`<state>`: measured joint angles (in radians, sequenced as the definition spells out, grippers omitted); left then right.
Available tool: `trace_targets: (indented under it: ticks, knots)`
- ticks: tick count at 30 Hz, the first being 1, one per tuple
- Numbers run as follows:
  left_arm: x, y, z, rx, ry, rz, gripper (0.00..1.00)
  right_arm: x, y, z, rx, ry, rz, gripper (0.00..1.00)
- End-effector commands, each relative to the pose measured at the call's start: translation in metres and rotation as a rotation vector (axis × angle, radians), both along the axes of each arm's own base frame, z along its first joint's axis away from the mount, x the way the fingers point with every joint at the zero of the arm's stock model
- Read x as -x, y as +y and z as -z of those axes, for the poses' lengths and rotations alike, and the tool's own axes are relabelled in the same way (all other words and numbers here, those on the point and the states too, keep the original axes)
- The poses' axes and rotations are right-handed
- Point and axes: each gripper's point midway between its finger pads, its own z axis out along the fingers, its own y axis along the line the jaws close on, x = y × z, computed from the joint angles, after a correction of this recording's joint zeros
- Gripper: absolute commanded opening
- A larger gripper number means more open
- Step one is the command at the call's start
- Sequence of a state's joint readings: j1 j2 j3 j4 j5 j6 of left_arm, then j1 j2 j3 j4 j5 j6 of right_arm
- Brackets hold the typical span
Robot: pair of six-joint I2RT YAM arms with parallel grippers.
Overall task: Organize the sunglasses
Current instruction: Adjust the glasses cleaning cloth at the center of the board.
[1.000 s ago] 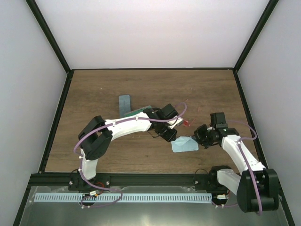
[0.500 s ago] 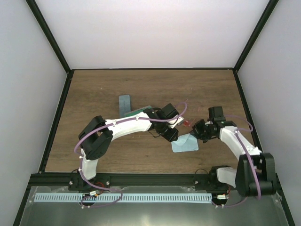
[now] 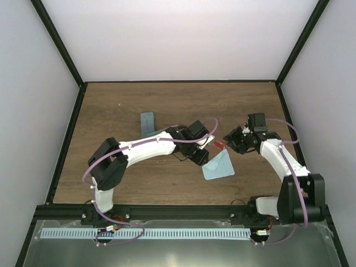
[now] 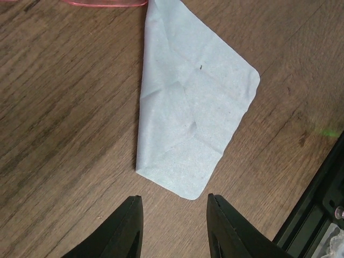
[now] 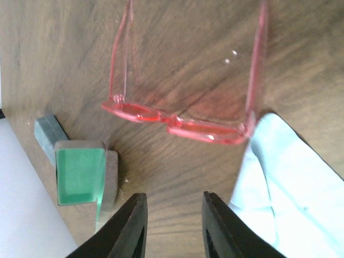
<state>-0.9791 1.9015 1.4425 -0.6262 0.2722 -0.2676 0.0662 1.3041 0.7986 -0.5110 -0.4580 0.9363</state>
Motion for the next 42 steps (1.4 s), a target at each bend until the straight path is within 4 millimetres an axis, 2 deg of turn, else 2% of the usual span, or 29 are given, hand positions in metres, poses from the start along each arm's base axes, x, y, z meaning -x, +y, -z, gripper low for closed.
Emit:
trace_targets:
  ticks: [1,7,13,16,24,31,42]
  knots:
    - [-0.006,0.0,-0.008,0.03,0.0,-0.022,0.33,0.037,-0.007,0.019,0.047,0.051,-0.025,0.26]
    - [-0.016,0.01,-0.005,0.032,0.023,-0.069,0.33,0.063,0.007,0.046,0.044,0.099,-0.13,0.24]
    - [-0.042,0.053,0.014,-0.008,0.081,-0.248,0.32,0.068,0.027,0.058,0.107,0.182,-0.227,0.24]
    - [-0.051,0.067,0.013,0.008,0.095,-0.301,0.32,0.071,0.032,0.059,0.145,0.209,-0.239,0.24]
    - [-0.057,0.074,0.013,0.001,0.07,-0.309,0.29,0.08,0.043,0.068,0.162,0.268,-0.248,0.27]
    - [-0.06,0.074,0.008,0.001,0.043,-0.286,0.29,0.082,0.041,0.079,0.194,0.313,-0.227,0.27]
    - [-0.06,0.084,0.012,-0.027,0.032,-0.261,0.28,0.073,0.05,0.08,0.187,0.328,-0.233,0.23]
